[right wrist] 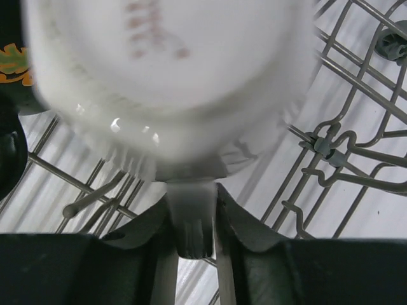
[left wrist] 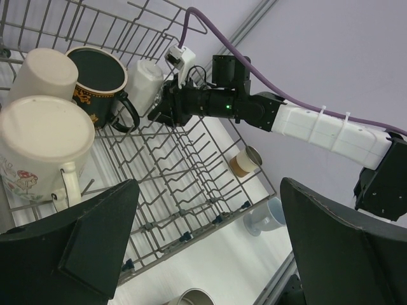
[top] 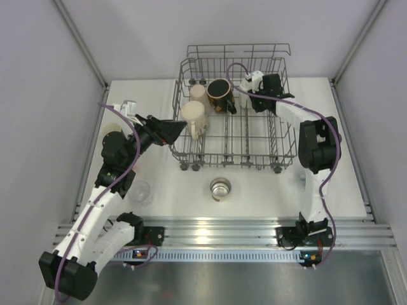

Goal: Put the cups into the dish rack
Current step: Place the cup upside down on the dish rack

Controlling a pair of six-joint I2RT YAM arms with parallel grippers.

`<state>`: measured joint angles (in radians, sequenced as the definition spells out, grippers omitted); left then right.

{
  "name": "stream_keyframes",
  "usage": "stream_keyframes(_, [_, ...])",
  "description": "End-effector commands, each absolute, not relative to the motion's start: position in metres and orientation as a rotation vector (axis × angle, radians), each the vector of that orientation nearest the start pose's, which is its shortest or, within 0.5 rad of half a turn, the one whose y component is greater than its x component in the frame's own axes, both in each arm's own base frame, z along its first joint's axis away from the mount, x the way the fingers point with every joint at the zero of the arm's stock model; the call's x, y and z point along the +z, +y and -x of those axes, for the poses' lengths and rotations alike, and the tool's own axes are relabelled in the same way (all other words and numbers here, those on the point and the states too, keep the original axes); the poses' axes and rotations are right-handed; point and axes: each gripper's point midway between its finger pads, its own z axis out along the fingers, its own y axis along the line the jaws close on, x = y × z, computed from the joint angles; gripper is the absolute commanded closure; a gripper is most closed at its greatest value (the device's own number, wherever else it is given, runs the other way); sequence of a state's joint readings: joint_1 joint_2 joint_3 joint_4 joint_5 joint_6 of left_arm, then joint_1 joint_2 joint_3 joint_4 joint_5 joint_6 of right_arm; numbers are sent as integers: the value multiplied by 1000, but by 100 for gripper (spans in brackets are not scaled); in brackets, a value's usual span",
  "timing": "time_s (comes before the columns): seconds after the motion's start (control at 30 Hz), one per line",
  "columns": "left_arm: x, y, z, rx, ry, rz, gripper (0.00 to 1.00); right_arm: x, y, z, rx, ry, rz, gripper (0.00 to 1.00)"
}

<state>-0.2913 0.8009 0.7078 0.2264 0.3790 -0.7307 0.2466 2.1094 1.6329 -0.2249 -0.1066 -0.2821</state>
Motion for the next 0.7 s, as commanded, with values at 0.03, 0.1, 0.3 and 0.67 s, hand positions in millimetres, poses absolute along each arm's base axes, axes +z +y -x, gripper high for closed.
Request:
stream_keyframes(0.03, [352,-176,-274,-1085,1493,-14,2,150,142,-576,82,2021,580,71])
stream_keyframes(0.1, [353,-175,-273,-1088,1491,-12,2,154,142,-576,84,2016,570,66])
stream_keyframes(0.3, [355,-175,-272,-1091,1485,-16,2,170,140,-571,83,1999,552,59])
stream_keyframes(0.67, [331,-156,-289,-950,1618,132,2,193,118,-530,87,2106,449,58])
